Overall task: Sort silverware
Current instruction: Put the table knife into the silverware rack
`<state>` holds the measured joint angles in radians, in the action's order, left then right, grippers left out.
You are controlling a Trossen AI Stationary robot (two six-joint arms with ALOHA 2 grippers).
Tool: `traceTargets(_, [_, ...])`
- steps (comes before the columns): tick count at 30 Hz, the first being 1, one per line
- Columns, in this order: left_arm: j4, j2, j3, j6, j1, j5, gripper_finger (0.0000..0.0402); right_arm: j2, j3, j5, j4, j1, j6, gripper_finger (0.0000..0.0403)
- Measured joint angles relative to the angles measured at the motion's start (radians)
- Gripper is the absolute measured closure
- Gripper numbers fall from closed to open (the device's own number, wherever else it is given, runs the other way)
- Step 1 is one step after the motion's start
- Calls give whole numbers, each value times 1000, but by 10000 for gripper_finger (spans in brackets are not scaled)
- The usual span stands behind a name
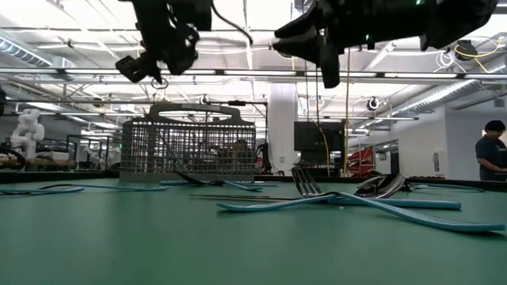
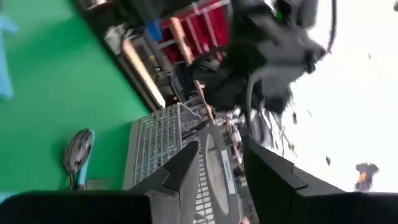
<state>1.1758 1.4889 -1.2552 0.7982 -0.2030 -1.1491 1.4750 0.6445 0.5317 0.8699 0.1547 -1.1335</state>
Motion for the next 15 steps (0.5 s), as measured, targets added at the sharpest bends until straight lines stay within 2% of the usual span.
traceTargets(9, [1,-119,0,-471,92,269,219,0,0,213,-15,147,193,285])
traceTargets(15, [-1,-140,0,-752,176,507,219,0,0,373,-14,289,305,285])
